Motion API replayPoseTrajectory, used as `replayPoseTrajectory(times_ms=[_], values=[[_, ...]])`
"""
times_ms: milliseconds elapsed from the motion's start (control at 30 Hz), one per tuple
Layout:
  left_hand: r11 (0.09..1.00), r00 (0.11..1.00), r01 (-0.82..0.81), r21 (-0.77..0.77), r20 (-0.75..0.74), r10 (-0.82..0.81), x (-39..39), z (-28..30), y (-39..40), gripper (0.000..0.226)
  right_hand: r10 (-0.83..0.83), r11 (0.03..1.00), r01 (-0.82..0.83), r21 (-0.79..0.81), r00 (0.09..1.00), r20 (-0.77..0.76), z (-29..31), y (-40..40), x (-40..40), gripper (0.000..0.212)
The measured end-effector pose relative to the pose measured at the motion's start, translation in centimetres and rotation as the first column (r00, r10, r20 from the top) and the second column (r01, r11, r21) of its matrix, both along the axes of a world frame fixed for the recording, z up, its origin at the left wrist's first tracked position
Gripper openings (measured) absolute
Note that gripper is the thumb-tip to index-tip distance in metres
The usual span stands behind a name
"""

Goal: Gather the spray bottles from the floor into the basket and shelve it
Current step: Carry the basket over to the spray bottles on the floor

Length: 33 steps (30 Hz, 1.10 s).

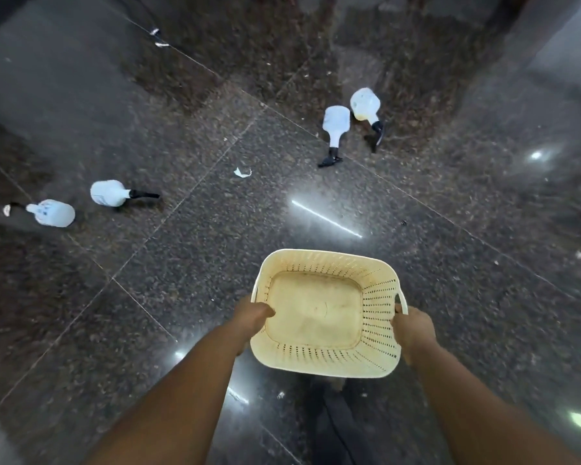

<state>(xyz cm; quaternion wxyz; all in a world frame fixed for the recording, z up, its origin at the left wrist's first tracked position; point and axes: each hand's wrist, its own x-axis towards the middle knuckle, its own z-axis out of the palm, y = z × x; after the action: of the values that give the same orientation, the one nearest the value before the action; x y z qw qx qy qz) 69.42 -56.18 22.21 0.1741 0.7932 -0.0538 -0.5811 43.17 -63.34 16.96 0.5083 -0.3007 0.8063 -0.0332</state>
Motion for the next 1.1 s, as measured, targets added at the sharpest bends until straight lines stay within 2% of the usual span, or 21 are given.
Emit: replayPoseTrajectory(times_ms=[133,400,633,733,867,1100], values=[[1.0,1.0,-0.008,0.01,0.021,0.008,3.6,0.4,-4.0,0.042,0.101,0.995,-0.101,0.0,0.995,-0.016,0.9,-5.4,4.0,0.029],[0.989,0.99,-0.141,-0.035,-0.003,0.141,11.2,-0.3,-9.6,0.047,0.262,0.965,-0.262,-0.024,0.965,-0.01,0.8,-14.0,12.0,0.024],[0.998,0.998,-0.065,-0.004,-0.01,0.065,18.2,-3.7,-14.8,0.053,0.327,0.943,-0.329,-0.042,0.944,-0.046,-1.0,-20.5,18.6,0.022],[1.0,1.0,-0.017,0.021,0.015,0.017,21.2,-3.3,-16.5,0.05,0.334,0.942,-0.336,-0.025,0.941,-0.05,-0.9,-22.7,21.7,0.023],[0.999,0.998,0.047,-0.006,-0.036,-0.047,25.4,-2.4,-18.8,0.052,0.335,0.942,-0.335,0.008,0.942,-0.03,-0.1,-25.5,25.2,0.021],[0.996,1.0,-0.016,-0.088,-0.023,0.014,31.0,-4.8,-24.0,0.047,0.461,0.887,-0.46,-0.043,0.887,0.003,-1.7,-31.8,31.3,0.026]])
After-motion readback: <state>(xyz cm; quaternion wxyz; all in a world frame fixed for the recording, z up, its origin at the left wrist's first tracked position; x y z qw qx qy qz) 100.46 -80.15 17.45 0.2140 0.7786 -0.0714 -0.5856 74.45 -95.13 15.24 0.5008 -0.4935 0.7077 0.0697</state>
